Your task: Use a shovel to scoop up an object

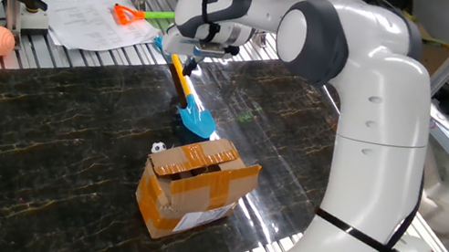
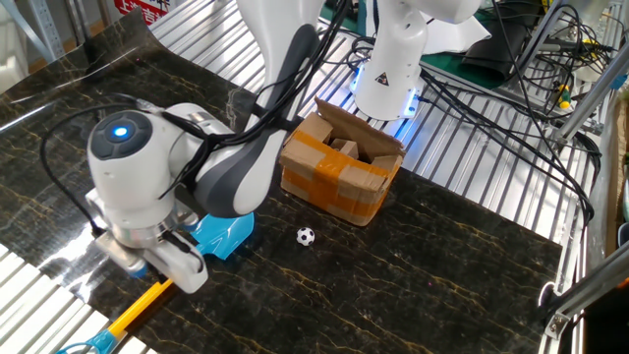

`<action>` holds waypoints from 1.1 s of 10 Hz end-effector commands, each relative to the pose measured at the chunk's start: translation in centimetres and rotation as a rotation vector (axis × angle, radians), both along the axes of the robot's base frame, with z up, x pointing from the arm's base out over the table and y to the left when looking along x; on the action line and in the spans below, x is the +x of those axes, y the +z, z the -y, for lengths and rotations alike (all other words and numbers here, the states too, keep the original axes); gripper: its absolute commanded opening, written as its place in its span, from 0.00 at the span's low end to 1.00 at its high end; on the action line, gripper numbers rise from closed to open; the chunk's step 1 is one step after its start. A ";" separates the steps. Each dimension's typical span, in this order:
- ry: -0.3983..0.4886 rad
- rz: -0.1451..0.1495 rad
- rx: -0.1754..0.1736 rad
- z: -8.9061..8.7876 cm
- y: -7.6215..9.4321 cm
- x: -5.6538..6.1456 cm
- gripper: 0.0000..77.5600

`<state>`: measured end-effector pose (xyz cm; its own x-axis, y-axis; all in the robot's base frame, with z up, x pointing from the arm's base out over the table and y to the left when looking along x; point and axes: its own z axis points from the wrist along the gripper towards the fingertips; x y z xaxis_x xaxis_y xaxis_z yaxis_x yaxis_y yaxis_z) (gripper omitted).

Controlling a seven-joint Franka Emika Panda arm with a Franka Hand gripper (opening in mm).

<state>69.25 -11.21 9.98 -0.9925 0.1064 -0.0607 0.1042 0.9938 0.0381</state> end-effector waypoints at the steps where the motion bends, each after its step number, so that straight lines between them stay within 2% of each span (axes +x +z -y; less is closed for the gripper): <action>1: -0.013 0.002 0.001 0.2 0.3 0.4 0.00; 3: -0.021 0.005 0.003 0.3 -0.4 0.7 0.00; 5: -0.030 0.004 0.002 0.3 -0.4 0.8 0.00; 6: -0.030 0.003 0.003 0.3 -0.4 0.8 1.00; 11: -0.030 0.003 0.003 0.3 -0.4 0.8 1.00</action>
<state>69.97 -11.45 9.45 -0.9889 0.1349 -0.0619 0.1325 0.9903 0.0414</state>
